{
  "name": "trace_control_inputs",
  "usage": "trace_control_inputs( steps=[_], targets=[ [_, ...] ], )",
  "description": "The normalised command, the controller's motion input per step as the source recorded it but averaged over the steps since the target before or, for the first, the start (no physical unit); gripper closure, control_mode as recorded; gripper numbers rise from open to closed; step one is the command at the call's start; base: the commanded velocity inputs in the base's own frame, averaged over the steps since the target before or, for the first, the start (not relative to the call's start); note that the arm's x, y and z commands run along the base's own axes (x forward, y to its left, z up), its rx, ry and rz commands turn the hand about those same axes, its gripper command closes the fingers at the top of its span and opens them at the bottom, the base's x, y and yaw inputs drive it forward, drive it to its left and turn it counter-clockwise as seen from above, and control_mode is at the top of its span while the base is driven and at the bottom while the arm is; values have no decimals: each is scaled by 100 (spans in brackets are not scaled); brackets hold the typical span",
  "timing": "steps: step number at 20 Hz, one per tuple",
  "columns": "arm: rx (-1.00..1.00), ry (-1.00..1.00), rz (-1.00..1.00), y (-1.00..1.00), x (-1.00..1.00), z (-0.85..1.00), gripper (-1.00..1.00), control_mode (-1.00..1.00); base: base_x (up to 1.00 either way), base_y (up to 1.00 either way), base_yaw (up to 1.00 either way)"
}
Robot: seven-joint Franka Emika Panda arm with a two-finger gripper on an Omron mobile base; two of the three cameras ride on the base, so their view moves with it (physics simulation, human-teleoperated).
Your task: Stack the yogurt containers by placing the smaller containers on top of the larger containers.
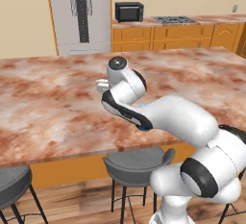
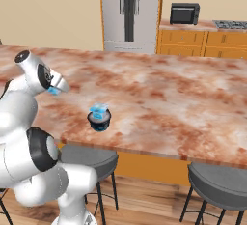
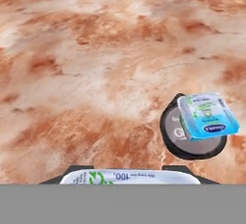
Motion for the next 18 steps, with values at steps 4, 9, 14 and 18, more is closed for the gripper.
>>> trace_control_inputs(
  steps=[4,9,14,18],
  targets=[
    [12,-2,0,-60,-15,55,100,-100,0,0,0],
    [14,0,0,-63,-9,41,100,-100,0,0,0],
    [9,5,0,-51,0,20,100,-100,0,0,0],
    [2,12,0,-32,0,3,100,-100,0,0,0]
  ],
)
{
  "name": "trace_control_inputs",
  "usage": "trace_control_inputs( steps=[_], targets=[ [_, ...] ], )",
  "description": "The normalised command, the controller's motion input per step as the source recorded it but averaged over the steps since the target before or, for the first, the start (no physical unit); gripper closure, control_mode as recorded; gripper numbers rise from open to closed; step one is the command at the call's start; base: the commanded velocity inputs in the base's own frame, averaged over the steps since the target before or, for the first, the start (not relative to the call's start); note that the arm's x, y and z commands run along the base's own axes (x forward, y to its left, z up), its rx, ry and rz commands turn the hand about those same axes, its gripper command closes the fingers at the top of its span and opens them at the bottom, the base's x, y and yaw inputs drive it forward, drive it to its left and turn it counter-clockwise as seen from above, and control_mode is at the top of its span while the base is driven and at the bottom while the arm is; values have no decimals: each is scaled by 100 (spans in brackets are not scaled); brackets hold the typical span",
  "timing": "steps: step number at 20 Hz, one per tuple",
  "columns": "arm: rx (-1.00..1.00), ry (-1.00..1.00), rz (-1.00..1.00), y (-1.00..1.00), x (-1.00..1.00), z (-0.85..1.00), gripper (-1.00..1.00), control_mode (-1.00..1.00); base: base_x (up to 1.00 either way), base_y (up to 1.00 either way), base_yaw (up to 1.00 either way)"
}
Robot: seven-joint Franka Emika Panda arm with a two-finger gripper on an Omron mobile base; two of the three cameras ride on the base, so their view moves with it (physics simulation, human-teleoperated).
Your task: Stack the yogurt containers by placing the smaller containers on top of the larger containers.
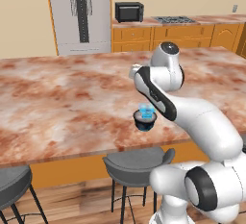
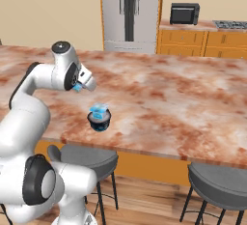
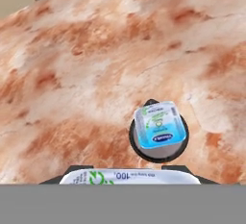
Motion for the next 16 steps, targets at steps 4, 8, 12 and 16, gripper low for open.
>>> trace_control_inputs(
  steps=[4,8,12,16],
  targets=[
    [0,19,0,-18,0,0,100,-100,0,0,0],
    [0,20,0,-12,0,0,100,-100,0,0,0],
    [0,17,0,-13,0,-19,100,-100,0,0,0],
    [0,11,0,-20,0,-34,100,-100,0,0,0]
  ],
)
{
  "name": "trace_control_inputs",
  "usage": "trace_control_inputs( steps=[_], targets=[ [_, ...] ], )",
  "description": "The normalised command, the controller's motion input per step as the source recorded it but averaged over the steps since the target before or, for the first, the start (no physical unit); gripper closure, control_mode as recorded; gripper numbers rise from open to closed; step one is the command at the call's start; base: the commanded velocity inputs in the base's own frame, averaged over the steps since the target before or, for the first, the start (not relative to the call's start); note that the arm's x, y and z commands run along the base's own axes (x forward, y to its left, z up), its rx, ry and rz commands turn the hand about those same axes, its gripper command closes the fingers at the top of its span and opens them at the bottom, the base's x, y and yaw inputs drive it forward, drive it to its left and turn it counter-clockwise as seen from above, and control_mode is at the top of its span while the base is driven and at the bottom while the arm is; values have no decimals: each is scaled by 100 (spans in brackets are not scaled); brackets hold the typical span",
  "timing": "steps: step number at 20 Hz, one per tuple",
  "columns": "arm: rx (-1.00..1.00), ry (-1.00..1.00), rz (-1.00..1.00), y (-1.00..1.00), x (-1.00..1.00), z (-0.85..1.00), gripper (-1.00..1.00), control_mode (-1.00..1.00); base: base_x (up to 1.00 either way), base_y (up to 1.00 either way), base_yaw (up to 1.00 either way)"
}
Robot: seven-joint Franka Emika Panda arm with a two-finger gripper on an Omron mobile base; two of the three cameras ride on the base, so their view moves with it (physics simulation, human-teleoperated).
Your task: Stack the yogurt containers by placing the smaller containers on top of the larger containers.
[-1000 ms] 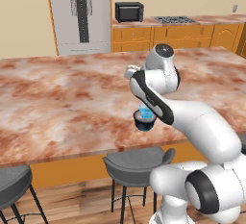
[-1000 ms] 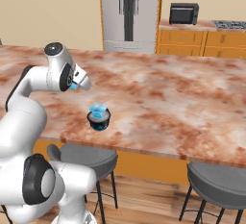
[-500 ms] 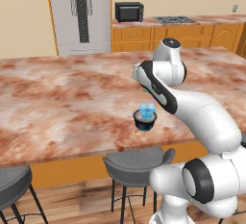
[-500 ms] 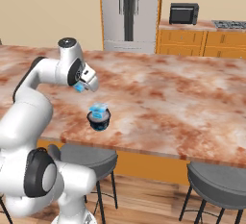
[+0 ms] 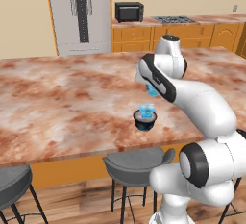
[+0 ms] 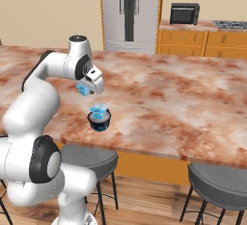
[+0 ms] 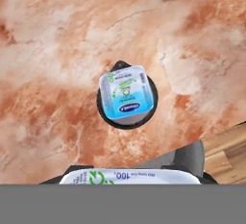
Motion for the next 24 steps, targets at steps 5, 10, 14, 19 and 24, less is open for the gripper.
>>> trace_control_inputs(
  steps=[5,10,14,19,24],
  targets=[
    [0,1,0,-6,0,-46,100,-100,0,0,0],
    [0,0,0,0,3,-41,100,-100,0,0,0],
    [0,0,0,-1,2,-21,100,-100,0,0,0],
    [0,0,0,-2,7,-16,100,-100,0,0,0],
    [0,0,0,-6,13,-12,100,-100,0,0,0]
  ],
)
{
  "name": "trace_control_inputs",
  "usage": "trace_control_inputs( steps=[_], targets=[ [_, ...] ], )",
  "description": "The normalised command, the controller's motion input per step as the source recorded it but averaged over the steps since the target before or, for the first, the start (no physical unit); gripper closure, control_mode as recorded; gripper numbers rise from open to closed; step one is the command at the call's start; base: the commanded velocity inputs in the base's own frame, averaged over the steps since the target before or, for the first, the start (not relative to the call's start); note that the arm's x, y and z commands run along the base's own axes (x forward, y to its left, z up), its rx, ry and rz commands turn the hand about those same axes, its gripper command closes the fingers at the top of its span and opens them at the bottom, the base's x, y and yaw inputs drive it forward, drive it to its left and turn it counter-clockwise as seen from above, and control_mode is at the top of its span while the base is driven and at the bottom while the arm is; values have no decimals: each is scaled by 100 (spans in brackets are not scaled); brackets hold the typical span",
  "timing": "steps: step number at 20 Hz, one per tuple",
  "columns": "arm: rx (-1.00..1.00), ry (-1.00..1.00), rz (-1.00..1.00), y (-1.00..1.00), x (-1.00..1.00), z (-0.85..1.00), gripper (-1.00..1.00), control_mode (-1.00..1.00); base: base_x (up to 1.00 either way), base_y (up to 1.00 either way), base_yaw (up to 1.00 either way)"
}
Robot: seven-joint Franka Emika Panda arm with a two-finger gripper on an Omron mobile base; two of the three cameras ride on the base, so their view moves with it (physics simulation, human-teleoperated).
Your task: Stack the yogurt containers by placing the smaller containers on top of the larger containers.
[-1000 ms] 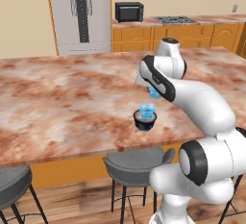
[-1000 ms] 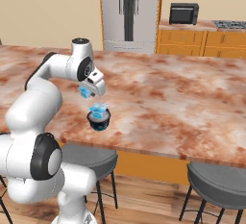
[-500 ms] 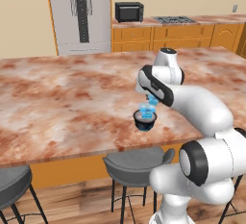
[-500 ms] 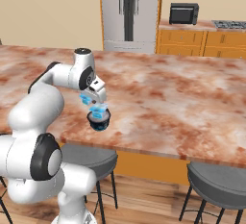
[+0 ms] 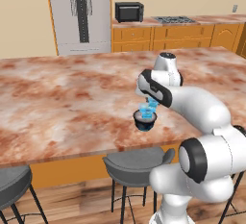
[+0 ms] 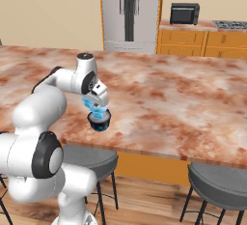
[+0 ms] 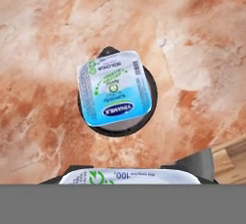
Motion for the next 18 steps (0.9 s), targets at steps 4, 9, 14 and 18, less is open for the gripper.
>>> trace_control_inputs(
  steps=[4,9,14,18],
  targets=[
    [0,1,0,-6,17,-3,100,-100,0,0,0],
    [0,1,0,-1,5,-1,100,-100,0,0,0],
    [0,0,0,-1,3,-5,100,-100,0,0,0],
    [0,0,0,-3,6,-7,100,-100,0,0,0]
  ],
)
